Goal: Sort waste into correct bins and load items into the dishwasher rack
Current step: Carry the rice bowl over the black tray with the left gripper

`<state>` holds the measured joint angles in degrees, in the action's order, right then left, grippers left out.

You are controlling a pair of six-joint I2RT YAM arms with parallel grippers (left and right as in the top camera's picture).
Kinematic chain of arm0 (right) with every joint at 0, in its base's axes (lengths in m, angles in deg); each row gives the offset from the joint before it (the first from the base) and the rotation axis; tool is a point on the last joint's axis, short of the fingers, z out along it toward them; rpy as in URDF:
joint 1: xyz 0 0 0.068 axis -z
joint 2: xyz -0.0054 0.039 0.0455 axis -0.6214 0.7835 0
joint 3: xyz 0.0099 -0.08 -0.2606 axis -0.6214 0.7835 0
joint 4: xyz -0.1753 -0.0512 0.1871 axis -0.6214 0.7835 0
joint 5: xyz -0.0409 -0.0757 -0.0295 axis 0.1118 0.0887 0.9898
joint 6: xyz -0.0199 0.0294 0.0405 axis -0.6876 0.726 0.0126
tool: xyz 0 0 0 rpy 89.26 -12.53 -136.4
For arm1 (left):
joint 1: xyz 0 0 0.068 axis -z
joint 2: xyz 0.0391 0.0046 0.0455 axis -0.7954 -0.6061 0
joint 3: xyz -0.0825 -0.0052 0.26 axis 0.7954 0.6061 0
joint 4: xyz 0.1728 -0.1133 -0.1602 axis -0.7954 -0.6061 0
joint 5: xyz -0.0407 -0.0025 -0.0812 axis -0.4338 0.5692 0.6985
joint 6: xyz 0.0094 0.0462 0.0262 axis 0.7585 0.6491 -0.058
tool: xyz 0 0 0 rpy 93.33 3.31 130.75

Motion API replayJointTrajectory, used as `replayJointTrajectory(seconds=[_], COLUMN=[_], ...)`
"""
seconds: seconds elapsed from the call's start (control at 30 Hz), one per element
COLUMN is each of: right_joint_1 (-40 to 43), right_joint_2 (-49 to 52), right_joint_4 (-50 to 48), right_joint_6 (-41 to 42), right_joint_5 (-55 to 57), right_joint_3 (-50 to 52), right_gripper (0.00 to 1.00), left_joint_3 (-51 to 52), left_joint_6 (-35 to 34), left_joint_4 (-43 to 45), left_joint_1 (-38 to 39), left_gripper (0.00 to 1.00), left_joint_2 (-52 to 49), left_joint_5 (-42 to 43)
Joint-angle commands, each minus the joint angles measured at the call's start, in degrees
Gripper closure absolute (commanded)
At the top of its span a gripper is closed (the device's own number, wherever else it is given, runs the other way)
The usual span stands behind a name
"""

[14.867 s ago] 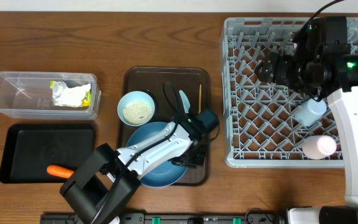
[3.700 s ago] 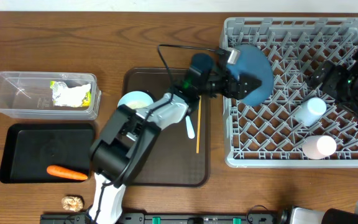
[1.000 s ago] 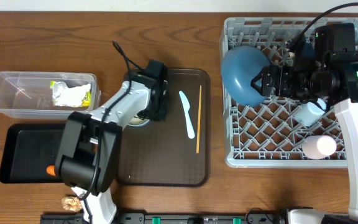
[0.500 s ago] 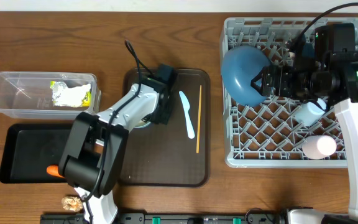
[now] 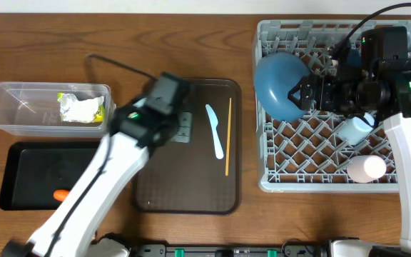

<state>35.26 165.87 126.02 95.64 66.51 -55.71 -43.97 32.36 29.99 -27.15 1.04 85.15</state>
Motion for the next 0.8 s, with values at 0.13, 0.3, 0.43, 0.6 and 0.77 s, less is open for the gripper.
replayJointTrajectory(seconds=[0.13,0.3,0.43,0.6,0.77], right_joint_1=[-0.61,-0.61,-0.61,-0.61,-0.61], right_joint_2=[0.44,0.44,0.44,0.44,0.44], right_joint_4=[-0.15,-0.37,-0.37,-0.35,-0.13], right_joint_6=[-0.66,-0.66,-0.66,-0.66,-0.63], right_joint_5=[0.22,0.22,0.22,0.20,0.20], right_joint_3=[0.33,0.35,0.35,0.35,0.35], right_gripper=[0.01,0.01,0.01,0.01,0.01], left_joint_3=[0.46,3.06,5.97,11.19,17.16], left_joint_6=[-5.31,-4.11,-0.04,4.90,9.46], left_joint_4=[-3.96,-3.21,-1.86,3.26,8.31], left_joint_1=[-14.25,-29.16,-41.79,-56.43,-68.43], left_gripper=[0.94,0.94,0.94,0.94,0.94], left_joint_2=[9.86,14.64,15.52,15.28,14.45], left_joint_5=[5.11,12.50,22.47,35.01,44.65])
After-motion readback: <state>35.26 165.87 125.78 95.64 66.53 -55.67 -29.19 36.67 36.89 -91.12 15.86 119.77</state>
